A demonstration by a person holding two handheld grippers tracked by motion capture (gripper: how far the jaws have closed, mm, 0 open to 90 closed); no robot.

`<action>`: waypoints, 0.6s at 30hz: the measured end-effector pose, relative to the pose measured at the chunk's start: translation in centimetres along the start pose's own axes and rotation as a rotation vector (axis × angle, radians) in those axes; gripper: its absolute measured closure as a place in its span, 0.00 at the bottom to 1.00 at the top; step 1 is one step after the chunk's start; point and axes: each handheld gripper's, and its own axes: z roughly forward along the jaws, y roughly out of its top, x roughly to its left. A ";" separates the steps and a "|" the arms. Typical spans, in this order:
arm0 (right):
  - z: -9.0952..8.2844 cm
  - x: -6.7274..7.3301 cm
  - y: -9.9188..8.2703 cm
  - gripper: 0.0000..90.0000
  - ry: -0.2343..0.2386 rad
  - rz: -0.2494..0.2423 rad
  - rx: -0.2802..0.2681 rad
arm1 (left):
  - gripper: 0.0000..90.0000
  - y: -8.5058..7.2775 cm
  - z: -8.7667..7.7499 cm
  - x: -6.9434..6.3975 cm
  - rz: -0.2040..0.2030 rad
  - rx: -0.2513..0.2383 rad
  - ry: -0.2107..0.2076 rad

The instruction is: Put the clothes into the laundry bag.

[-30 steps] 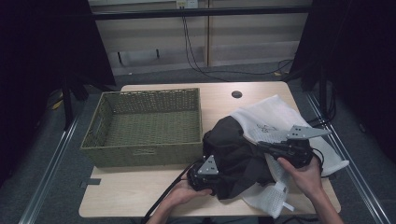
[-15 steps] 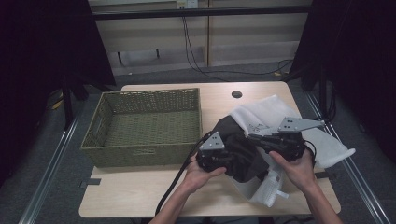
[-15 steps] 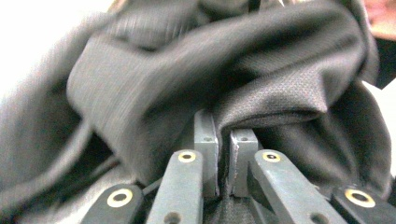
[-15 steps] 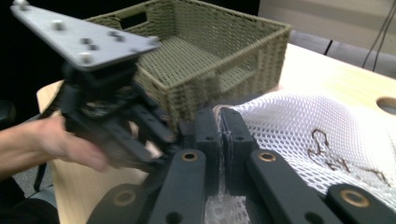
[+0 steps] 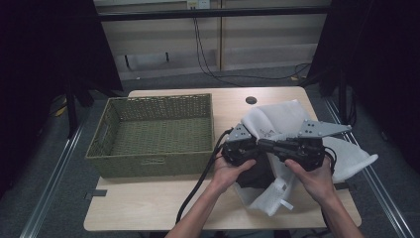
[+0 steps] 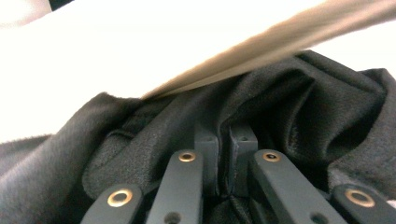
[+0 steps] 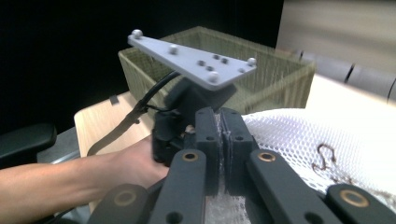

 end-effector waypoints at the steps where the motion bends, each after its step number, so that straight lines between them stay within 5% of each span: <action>1: 0.0 -0.4 -0.8 0.97 0.012 0.023 0.003 | 0.95 -1.1 0.8 0.4 -0.010 0.009 0.004; 3: -0.4 -0.9 -2.2 0.97 0.026 0.057 0.000 | 0.94 -2.0 1.5 0.7 -0.052 0.006 -0.013; 8: -1.0 -1.8 -5.3 0.97 -0.022 0.083 0.084 | 0.93 -2.3 2.5 -0.3 0.023 0.061 0.020; 10: -0.8 -1.7 -6.0 0.96 -0.027 0.079 0.109 | 0.93 -2.7 2.5 -0.1 -0.021 0.049 -0.003; 11: -0.3 -1.7 -7.2 0.95 -0.059 0.058 0.169 | 0.93 -3.0 2.5 -0.1 -0.050 0.038 -0.018; 15: 0.1 -2.9 -9.6 0.95 -0.104 0.085 0.231 | 0.89 -3.3 1.8 -0.4 -0.014 0.046 -0.043; 18: -0.1 -3.5 -10.3 0.95 -0.093 0.104 0.233 | 0.85 -3.6 0.7 -0.2 -0.011 0.045 -0.072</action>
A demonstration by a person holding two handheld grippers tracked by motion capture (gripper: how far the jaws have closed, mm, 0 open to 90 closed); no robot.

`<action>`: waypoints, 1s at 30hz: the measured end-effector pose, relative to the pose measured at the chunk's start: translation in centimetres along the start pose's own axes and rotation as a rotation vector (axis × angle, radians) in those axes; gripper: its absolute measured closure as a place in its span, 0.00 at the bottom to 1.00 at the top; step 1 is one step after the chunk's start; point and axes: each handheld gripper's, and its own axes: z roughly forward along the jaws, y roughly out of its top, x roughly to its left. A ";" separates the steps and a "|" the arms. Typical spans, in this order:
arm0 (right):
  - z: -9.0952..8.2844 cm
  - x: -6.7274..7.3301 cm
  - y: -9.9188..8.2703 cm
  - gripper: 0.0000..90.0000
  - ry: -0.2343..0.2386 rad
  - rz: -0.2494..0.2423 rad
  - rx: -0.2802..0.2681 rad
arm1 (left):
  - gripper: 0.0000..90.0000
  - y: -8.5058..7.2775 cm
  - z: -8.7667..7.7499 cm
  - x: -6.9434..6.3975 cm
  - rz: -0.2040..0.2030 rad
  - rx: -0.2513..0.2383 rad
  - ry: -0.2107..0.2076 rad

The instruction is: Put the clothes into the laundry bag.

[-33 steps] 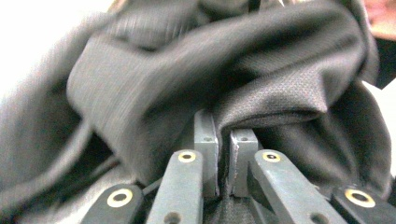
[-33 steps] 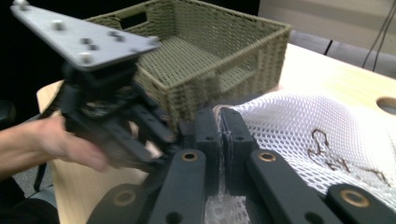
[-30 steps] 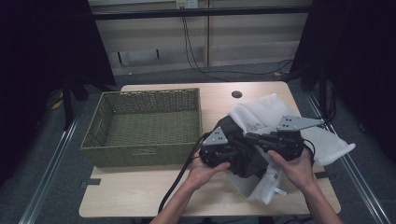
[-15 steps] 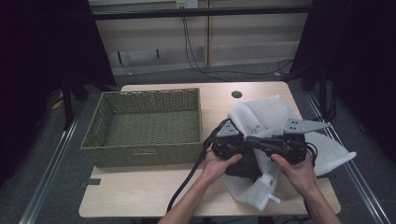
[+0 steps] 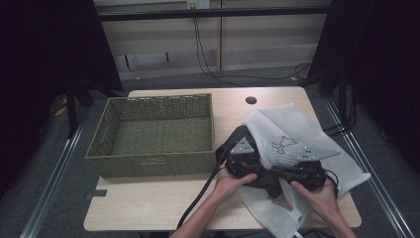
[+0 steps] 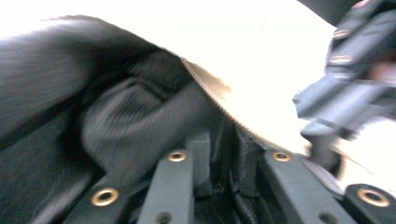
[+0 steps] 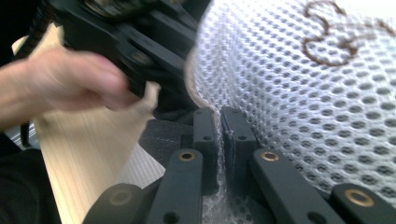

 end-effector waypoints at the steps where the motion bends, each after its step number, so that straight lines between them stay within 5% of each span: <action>1: 0.0 -0.1 -0.1 0.95 -0.001 -0.001 0.007 | 0.83 -0.2 -0.7 -0.1 0.014 -0.007 -0.004; 6: 0.2 -0.8 -1.2 0.96 -0.065 -0.034 0.070 | 0.69 -0.7 -3.8 -0.6 0.055 -0.036 -0.042; 13: -1.8 -2.9 -2.0 0.95 -0.149 -0.041 0.071 | 0.81 -2.0 -5.5 0.0 0.092 0.023 0.008; 18: -3.4 -3.2 -2.1 0.89 -0.162 -0.020 0.014 | 0.74 -3.0 -3.4 0.8 0.090 0.145 0.008; 22: -3.7 -2.3 -0.9 0.80 -0.153 -0.047 -0.012 | 0.72 -3.5 -1.1 0.5 0.161 0.289 0.021; 26: -3.9 -1.1 0.6 0.68 -0.145 -0.075 -0.048 | 0.76 -3.6 -0.7 0.6 0.186 0.308 0.036; 28: -3.9 -0.6 1.5 0.60 -0.143 -0.085 -0.074 | 0.77 -3.5 -0.6 0.6 0.165 0.311 0.038; 30: -3.6 -0.2 2.4 0.52 -0.150 -0.099 -0.089 | 0.78 -3.4 -0.4 0.2 0.202 0.330 0.054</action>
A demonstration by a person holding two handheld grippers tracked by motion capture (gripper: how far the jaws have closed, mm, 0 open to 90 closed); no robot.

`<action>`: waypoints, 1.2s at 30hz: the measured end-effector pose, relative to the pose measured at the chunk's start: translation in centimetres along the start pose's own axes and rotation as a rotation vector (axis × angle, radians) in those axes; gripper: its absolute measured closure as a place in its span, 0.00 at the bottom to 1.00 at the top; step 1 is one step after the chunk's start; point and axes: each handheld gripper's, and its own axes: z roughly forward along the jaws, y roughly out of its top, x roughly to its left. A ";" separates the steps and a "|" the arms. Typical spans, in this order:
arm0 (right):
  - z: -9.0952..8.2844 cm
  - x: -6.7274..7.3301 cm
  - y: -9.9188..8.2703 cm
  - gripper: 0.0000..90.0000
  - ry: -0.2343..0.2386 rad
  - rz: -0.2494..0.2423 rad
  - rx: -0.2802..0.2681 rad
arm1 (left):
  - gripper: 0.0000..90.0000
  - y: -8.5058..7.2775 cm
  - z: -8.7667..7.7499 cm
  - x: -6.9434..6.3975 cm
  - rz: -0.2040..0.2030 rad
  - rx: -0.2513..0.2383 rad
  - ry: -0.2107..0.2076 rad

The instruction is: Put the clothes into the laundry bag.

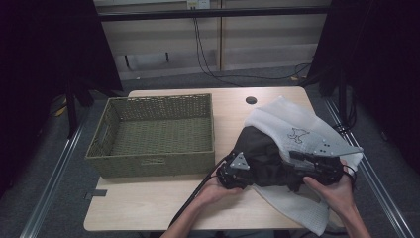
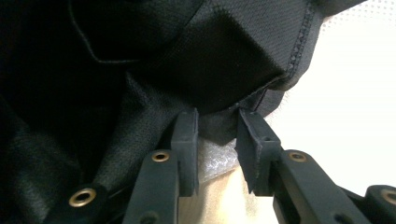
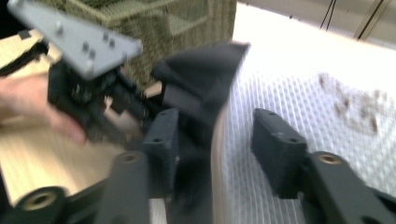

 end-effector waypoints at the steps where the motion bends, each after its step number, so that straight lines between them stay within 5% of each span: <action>1: 0.3 0.0 0.5 0.48 -0.014 -0.002 -0.005 | 0.78 0.1 0.0 0.0 0.001 0.006 -0.003; 4: 1.8 -0.8 1.5 0.36 -0.018 0.018 -0.017 | 0.79 0.3 0.1 -0.4 0.002 0.012 -0.001; 10: 5.4 -1.2 2.2 0.14 -0.010 0.023 0.056 | 0.81 0.8 0.6 -1.5 0.010 0.028 -0.020; 16: 7.1 -0.8 -0.1 0.11 -0.067 -0.049 0.185 | 0.78 0.4 0.4 -1.5 -0.010 -0.005 -0.077; 19: 7.8 -1.6 -1.8 0.11 -0.069 -0.013 0.210 | 0.76 -0.5 -0.8 -1.4 -0.041 -0.059 -0.092; 23: 8.5 -1.7 -2.5 0.19 -0.115 -0.032 0.278 | 0.73 -1.8 -3.5 -1.1 -0.081 -0.131 -0.079; 28: 8.1 -1.7 -2.7 0.45 -0.146 -0.052 0.289 | 0.72 -3.0 -5.3 -0.7 -0.090 -0.118 -0.006; 31: 7.4 -2.1 -3.0 0.60 -0.124 -0.024 0.267 | 0.75 -4.0 -5.4 -0.3 -0.123 -0.112 -0.004; 33: 7.0 -2.4 -3.1 0.64 -0.099 -0.019 0.261 | 0.77 -4.3 -5.3 0.1 -0.136 -0.065 0.048; 36: 6.4 -2.5 -3.2 0.67 -0.062 -0.016 0.253 | 0.71 -4.6 -5.4 0.4 -0.171 -0.087 0.046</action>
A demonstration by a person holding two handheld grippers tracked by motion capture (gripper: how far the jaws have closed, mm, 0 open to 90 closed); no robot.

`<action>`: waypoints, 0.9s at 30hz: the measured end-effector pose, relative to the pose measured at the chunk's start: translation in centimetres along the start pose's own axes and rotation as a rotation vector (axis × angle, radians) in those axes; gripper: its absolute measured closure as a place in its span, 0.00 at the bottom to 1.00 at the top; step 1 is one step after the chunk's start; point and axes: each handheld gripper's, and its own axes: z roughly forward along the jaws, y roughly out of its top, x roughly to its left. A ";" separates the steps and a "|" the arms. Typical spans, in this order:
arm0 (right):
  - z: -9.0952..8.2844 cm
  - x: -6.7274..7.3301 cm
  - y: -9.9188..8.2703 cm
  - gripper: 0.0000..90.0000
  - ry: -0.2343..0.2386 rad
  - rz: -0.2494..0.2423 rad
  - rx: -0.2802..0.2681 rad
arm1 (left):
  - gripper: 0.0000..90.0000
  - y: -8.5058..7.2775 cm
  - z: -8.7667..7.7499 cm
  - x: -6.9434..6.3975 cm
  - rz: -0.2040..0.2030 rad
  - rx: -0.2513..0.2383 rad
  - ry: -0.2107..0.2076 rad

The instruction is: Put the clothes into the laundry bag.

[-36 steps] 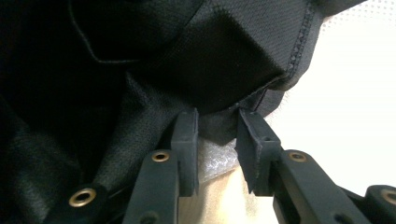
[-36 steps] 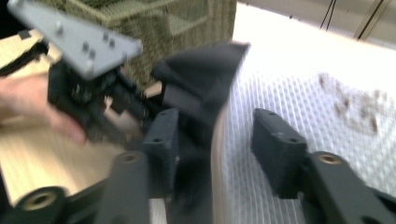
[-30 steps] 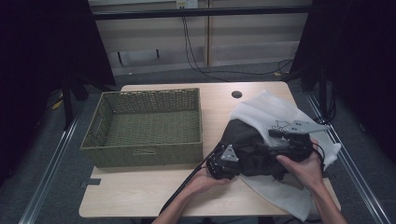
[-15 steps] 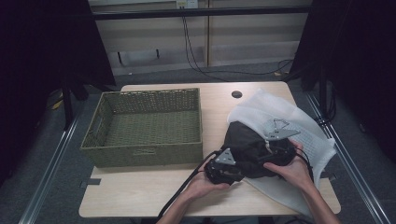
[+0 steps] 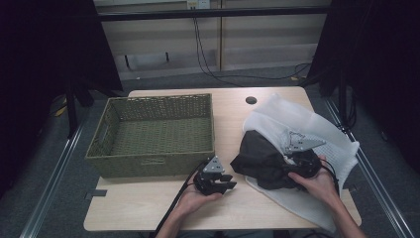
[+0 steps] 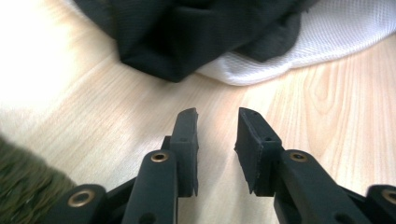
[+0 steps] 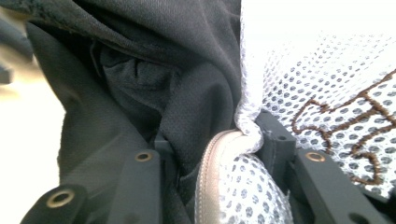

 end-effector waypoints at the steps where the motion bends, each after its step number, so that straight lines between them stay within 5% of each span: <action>1: -0.2 0.0 -0.2 0.68 0.018 -0.009 -0.012 | 0.64 0.0 0.0 0.0 -0.006 -0.019 -0.012; 5: -1.2 0.6 -1.0 0.68 0.094 -0.019 -0.038 | 0.42 0.5 0.2 -0.2 -0.039 -0.073 0.003; 10: -2.1 1.9 -1.2 0.68 0.177 -0.049 -0.062 | 0.33 1.9 1.4 -1.3 -0.038 -0.156 -0.021; 14: -2.2 2.8 -0.5 0.64 0.220 -0.076 -0.072 | 0.47 3.3 2.1 -2.1 -0.020 -0.205 0.001; 19: -3.0 2.5 0.2 0.47 0.233 -0.063 -0.106 | 0.89 2.6 2.0 -1.4 -0.037 -0.208 0.039; 23: -4.6 2.1 1.5 0.43 0.253 -0.055 -0.154 | 0.93 2.0 1.4 -1.1 -0.037 -0.216 0.033; 27: -5.2 1.7 3.1 0.50 0.255 -0.046 -0.199 | 0.94 1.9 1.0 -1.0 -0.038 -0.224 0.022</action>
